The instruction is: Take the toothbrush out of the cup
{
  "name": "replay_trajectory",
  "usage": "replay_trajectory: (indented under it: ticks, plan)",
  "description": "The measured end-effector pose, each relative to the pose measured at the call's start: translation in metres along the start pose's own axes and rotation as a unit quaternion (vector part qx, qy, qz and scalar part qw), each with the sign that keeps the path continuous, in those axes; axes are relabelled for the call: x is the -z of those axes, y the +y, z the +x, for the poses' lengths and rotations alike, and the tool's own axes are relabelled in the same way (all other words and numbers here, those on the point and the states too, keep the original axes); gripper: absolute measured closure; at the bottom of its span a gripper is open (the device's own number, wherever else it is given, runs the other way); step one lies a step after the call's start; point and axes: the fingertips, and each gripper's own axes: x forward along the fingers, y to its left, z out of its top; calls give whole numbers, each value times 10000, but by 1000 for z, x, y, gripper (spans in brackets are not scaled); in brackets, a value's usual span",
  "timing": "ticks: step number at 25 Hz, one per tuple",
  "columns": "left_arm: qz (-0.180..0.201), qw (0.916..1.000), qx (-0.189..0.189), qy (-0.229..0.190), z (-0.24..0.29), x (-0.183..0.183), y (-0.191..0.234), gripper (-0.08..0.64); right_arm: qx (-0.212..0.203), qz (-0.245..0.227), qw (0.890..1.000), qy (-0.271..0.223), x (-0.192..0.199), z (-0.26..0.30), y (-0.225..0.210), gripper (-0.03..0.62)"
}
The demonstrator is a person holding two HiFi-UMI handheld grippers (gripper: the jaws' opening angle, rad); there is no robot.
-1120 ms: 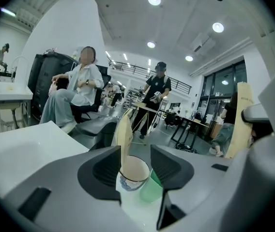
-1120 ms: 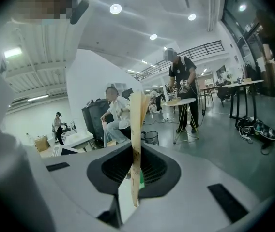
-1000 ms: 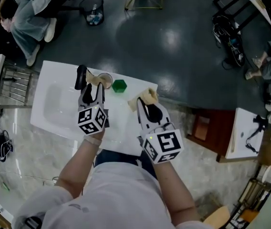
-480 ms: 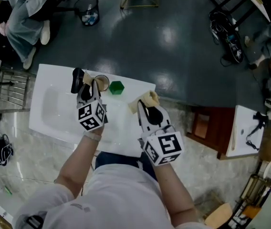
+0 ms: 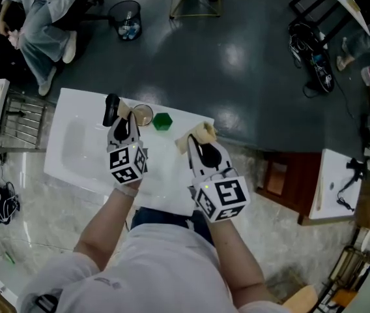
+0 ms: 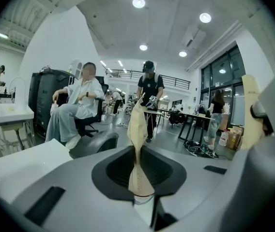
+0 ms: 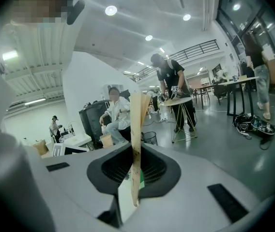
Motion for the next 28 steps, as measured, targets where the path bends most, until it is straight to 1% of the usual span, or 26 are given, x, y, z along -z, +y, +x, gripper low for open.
replay_trajectory:
  ticks: [2, 5, 8, 10, 16, 20, 25, 28]
  plan:
    - [51, 9999, 51, -78, -8, -9, -5, 509, -58, -6, 10000, -30, -4, -2, 2, 545]
    - [-18, 9998, 108, -139, -20, -24, -10, 511, -108, -29, 9999, -44, -10, -5, 4, 545]
    - [-46, 9994, 153, -301, -34, -48, -11, 512, -189, -56, 9997, -152, -22, -5, 9, 545]
    - [-86, 9988, 251, -414, -44, -66, -14, 512, -256, -86, 9994, -220, -31, -5, 13, 545]
    - [-208, 9954, 715, -609, -81, -113, -32, 512, -399, -131, 9985, -343, -50, -12, 21, 545]
    - [-281, 9909, 1137, -661, -103, -140, -41, 512, -469, -182, 9977, -463, -68, -15, 25, 545]
    - [-148, 9827, 1643, -838, -138, -168, -52, 513, -645, -196, 9958, -615, -87, -23, 35, 545]
    - [-121, 9786, 1835, -921, -156, -179, -56, 514, -835, -253, 9941, -642, -95, -29, 41, 545]
